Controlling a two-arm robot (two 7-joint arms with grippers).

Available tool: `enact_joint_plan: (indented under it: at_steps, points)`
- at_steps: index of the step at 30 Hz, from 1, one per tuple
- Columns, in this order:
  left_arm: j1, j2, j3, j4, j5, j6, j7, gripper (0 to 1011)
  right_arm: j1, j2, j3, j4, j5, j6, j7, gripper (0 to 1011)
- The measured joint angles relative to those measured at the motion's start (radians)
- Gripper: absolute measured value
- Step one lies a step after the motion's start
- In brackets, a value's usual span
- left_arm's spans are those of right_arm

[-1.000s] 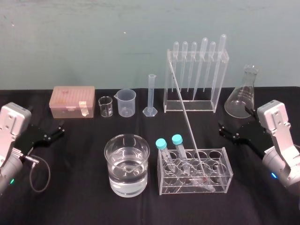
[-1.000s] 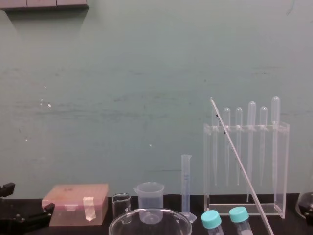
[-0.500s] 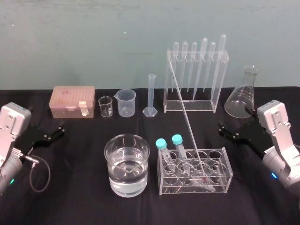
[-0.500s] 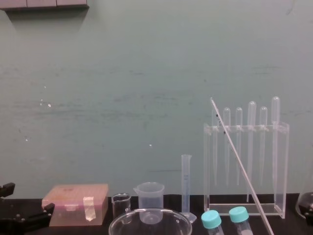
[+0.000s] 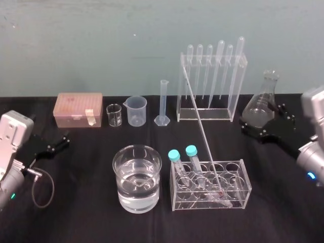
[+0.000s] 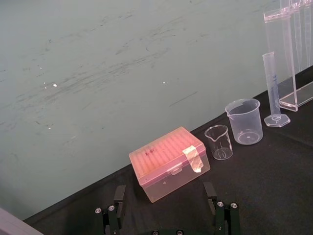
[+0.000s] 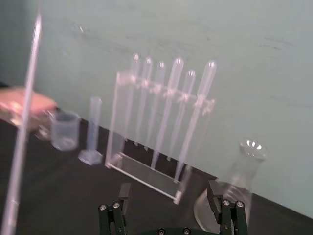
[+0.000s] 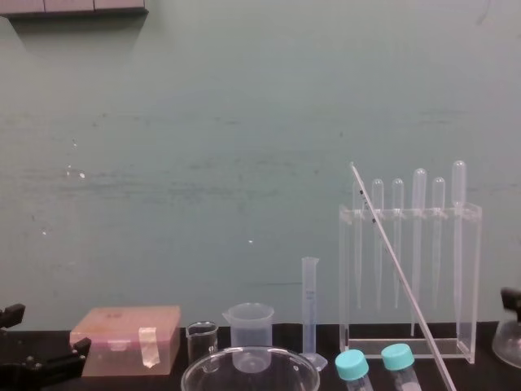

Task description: Hold the thermometer with one hand and immerse one end into the beaker, then reinsert it into the test tube rack.

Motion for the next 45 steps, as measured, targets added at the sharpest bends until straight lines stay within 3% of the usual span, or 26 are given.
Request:
enact_joint_plan:
  at_steps: [1,4,9,16,23,26,33,39,45]
  points:
    - [0.000,0.000,0.000,0.000,0.000,0.000,0.000,1008,0.000,0.000,0.000,0.000,0.000,0.000,0.000,1003]
    - [0.000,0.000,0.000,0.000,0.000,0.000,0.000,1008,-0.024,0.030,0.073,-0.078,0.169,0.109,0.114,1003]
    - [0.000,0.000,0.000,0.000,0.000,0.000,0.000,1008,-0.043,0.071,0.136,-0.161,0.321,0.237,0.234,1003]
    - [0.000,0.000,0.000,0.000,0.000,0.000,0.000,1008,-0.025,0.104,0.125,-0.218,0.423,0.299,0.344,1003]
    - [0.000,0.000,0.000,0.000,0.000,0.000,0.000,1008,0.061,0.084,0.050,-0.202,0.434,0.352,0.362,1003]
    - [0.000,0.000,0.000,0.000,0.000,0.000,0.000,1008,0.129,0.050,-0.009,-0.174,0.410,0.385,0.332,1003]
    - [0.000,0.000,0.000,0.000,0.000,0.000,0.000,1008,0.226,-0.001,-0.101,-0.130,0.339,0.409,0.270,1003]
    - [0.000,0.000,0.000,0.000,0.000,0.000,0.000,1008,0.278,-0.033,-0.147,-0.097,0.292,0.417,0.248,1003]
    - [0.000,0.000,0.000,0.000,0.000,0.000,0.000,1008,0.306,-0.060,-0.168,-0.064,0.259,0.423,0.236,1003]
